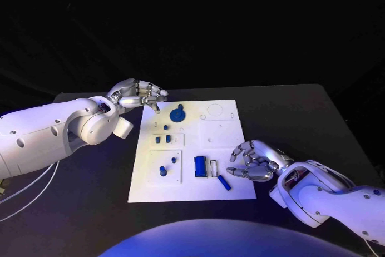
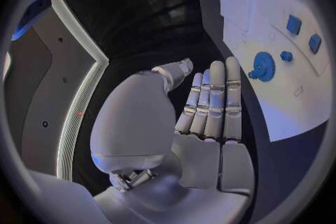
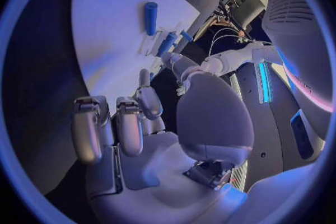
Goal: Assemble the parts on the task board
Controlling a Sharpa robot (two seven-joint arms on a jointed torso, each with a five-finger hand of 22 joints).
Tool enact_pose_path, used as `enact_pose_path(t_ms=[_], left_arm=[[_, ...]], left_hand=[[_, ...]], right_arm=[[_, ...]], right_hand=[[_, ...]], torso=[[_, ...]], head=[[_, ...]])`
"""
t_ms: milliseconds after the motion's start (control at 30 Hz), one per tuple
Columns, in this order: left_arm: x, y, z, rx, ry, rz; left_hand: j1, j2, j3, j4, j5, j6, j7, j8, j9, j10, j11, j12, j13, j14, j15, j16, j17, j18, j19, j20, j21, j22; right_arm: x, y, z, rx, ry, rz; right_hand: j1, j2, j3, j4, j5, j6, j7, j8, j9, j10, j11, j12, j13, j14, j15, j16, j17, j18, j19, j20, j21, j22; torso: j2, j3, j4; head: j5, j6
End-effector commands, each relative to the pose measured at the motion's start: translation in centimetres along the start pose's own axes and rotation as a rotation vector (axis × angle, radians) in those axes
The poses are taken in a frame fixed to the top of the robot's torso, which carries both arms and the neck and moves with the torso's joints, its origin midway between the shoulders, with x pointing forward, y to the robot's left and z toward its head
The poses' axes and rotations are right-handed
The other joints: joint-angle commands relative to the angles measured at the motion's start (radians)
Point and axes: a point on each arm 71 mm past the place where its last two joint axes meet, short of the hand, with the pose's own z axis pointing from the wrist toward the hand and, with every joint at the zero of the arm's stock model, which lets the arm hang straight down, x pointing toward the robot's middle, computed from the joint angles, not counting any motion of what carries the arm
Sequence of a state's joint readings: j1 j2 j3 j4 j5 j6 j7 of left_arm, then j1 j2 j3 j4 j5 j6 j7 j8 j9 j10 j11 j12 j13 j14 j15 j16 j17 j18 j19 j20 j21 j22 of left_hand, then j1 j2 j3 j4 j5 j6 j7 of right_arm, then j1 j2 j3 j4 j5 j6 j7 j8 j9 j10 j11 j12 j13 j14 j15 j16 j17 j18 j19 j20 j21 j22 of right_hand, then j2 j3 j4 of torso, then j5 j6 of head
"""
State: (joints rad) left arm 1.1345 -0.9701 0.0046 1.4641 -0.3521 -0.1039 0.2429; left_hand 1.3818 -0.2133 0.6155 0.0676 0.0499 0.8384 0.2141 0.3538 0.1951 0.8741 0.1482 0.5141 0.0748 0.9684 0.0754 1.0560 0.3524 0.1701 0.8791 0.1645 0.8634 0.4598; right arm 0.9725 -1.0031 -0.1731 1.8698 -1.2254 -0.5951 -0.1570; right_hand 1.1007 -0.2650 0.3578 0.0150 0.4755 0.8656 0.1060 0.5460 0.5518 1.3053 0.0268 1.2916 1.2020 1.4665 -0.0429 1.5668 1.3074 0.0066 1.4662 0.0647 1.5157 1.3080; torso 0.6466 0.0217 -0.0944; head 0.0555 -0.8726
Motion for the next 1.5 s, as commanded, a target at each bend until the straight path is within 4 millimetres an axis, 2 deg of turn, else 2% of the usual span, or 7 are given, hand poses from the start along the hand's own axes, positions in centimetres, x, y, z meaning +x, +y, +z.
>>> enact_pose_path(t_ms=[33, 100, 167, 233, 267, 333, 1500], left_arm=[[0.2, -0.1, 0.1, 0.007, 0.008, -0.002], [0.2, -0.1, 0.1, 0.008, 0.008, -0.002], [0.2, -0.1, 0.1, 0.008, 0.008, -0.002], [0.2, -0.1, 0.1, 0.008, 0.008, -0.002], [0.2, -0.1, 0.1, 0.008, 0.008, -0.002], [0.2, -0.1, 0.1, 0.008, 0.008, -0.002], [0.3, -0.1, 0.2, 0.008, 0.014, -0.004]], left_hand=[[0.008, -0.001, 0.000, -0.005, 0.005, -0.006, 0.000, 0.004, -0.001, -0.002, 0.001, 0.005, -0.002, -0.001, -0.003, 0.004, -0.001, 0.013, 0.005, 0.000, 0.004, 0.002], [0.008, -0.001, 0.000, -0.005, 0.005, -0.006, 0.000, 0.004, -0.001, -0.002, 0.001, 0.005, -0.002, -0.001, -0.003, 0.004, -0.001, 0.013, 0.005, 0.000, 0.004, 0.002], [0.008, -0.001, 0.000, -0.005, 0.005, -0.006, 0.000, 0.004, -0.001, -0.002, 0.001, 0.005, -0.002, -0.001, -0.003, 0.004, -0.001, 0.013, 0.005, 0.000, 0.004, 0.002], [0.008, -0.001, 0.000, -0.005, 0.005, -0.006, 0.000, 0.004, -0.001, -0.002, 0.001, 0.005, -0.002, -0.001, -0.003, 0.004, -0.001, 0.013, 0.005, 0.000, 0.004, 0.002], [0.008, -0.001, 0.000, -0.005, 0.005, -0.006, 0.000, 0.004, -0.001, -0.002, 0.001, 0.005, -0.002, -0.001, -0.003, 0.004, -0.001, 0.013, 0.005, 0.000, 0.004, 0.002], [0.008, -0.001, 0.000, -0.005, 0.005, -0.006, 0.000, 0.004, -0.001, -0.002, 0.001, 0.005, -0.002, -0.001, -0.003, 0.004, -0.001, 0.013, 0.005, 0.000, 0.004, 0.002], [0.008, -0.001, 0.000, -0.005, 0.005, -0.006, 0.000, 0.004, -0.001, -0.002, 0.001, 0.005, -0.002, -0.001, -0.003, 0.004, -0.001, 0.013, 0.005, 0.000, 0.004, 0.002]], right_arm=[[0.4, 0.2, 0.0, -0.016, 0.037, -0.046], [0.4, 0.2, 0.0, -0.006, 0.043, -0.054], [0.5, 0.1, 0.0, 0.006, 0.048, -0.067], [0.5, 0.1, 0.0, 0.019, 0.051, -0.086], [0.6, 0.1, 0.0, 0.026, 0.055, -0.098], [0.7, 0.2, 0.0, 0.038, 0.062, -0.119], [2.8, 2.2, 0.3, 0.081, 0.144, -0.343]], right_hand=[[0.121, -0.039, 0.576, -0.100, 0.013, 0.093, -0.002, -0.004, -0.011, 0.053, -0.023, 0.027, 0.053, 0.104, -0.013, 0.004, 0.263, 0.000, 0.093, -0.016, 0.030, 0.254], [-0.005, -0.031, 0.496, -0.093, -0.011, 0.083, -0.012, 0.014, 0.010, 0.050, -0.016, 0.027, 0.045, 0.104, -0.004, 0.004, 0.263, 0.002, 0.089, -0.008, 0.020, 0.251], [-0.143, -0.026, 0.228, -0.102, -0.018, 0.031, -0.014, 0.014, 0.028, 0.037, -0.010, 0.019, 0.030, 0.104, 0.001, 0.004, 0.263, 0.005, 0.083, -0.003, 0.006, 0.246], [-0.160, -0.032, 0.071, -0.099, -0.017, 0.011, -0.011, 0.008, 0.033, 0.026, -0.006, 0.010, 0.022, 0.104, -0.001, 0.004, 0.263, 0.006, 0.082, -0.002, 0.001, 0.244], [-0.102, 0.008, -0.096, -0.084, 0.001, 0.009, -0.013, 0.002, 0.036, 0.024, -0.008, 0.008, 0.021, 0.104, -0.002, 0.004, 0.263, 0.007, 0.081, -0.002, -0.002, 0.243], [-0.056, 0.023, -0.163, -0.050, 0.002, 0.012, -0.013, -0.005, 0.035, 0.023, -0.008, 0.005, 0.019, 0.104, -0.002, 0.004, 0.263, 0.007, 0.081, -0.002, -0.005, 0.242], [0.095, 0.057, -0.189, 0.111, 0.004, 0.138, -0.051, -0.056, -0.016, 0.110, -0.043, 0.061, 0.103, 0.104, -0.032, 0.004, 0.263, -0.007, 0.105, -0.029, 0.055, 0.263]], torso=[[0.000, 0.0002, 0.0004], [-0.001, -0.0005, 0.0007], [0.000, -0.0005, 0.0006], [0.000, -0.0004, 0.0000], [0.000, -0.0004, -0.0004], [0.000, -0.0005, -0.0006], [0.000, -0.0001, -0.0003]], head=[[0.001, 0.000], [0.000, 0.000], [0.001, 0.000], [0.001, 0.000], [0.001, 0.000], [0.000, 0.000], [-0.004, 0.000]])
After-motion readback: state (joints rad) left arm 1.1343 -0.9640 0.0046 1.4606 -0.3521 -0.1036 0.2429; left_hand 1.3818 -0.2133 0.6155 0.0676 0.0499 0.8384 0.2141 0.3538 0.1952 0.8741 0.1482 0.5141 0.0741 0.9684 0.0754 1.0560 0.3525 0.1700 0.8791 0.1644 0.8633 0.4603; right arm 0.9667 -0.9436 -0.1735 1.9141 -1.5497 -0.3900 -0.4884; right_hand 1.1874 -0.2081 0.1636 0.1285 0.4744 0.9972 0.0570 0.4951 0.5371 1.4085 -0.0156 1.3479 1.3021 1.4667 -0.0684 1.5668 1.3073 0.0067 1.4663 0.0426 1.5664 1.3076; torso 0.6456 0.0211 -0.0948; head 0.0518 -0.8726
